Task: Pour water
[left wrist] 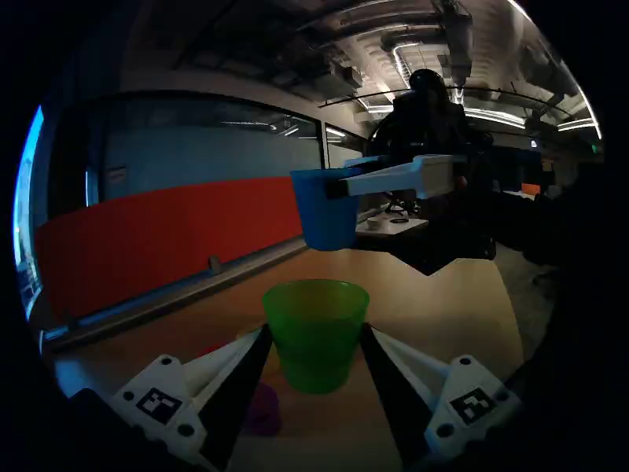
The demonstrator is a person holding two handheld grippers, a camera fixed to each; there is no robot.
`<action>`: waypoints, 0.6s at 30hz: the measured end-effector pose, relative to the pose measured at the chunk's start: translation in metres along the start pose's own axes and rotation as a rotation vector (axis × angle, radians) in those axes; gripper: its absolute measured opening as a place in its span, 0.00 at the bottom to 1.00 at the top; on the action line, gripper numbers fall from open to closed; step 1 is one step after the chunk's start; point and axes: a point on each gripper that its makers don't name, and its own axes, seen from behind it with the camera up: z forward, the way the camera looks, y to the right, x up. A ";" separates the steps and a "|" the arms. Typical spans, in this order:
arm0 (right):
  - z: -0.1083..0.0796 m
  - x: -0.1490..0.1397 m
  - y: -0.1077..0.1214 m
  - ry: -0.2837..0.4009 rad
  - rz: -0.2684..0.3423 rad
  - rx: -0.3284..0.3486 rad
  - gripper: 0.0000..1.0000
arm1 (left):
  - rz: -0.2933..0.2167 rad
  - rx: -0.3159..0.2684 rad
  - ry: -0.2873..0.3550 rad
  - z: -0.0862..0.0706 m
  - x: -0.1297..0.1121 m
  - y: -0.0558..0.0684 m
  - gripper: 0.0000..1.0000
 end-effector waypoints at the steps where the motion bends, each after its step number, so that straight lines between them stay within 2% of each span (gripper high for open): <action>1: -0.001 -0.004 -0.001 -0.007 0.002 0.004 0.91 | 0.002 -0.003 -0.009 0.001 -0.003 0.000 0.81; 18: -0.008 -0.070 -0.016 -0.116 0.024 0.071 0.91 | 0.020 -0.050 -0.143 0.010 -0.044 0.009 0.81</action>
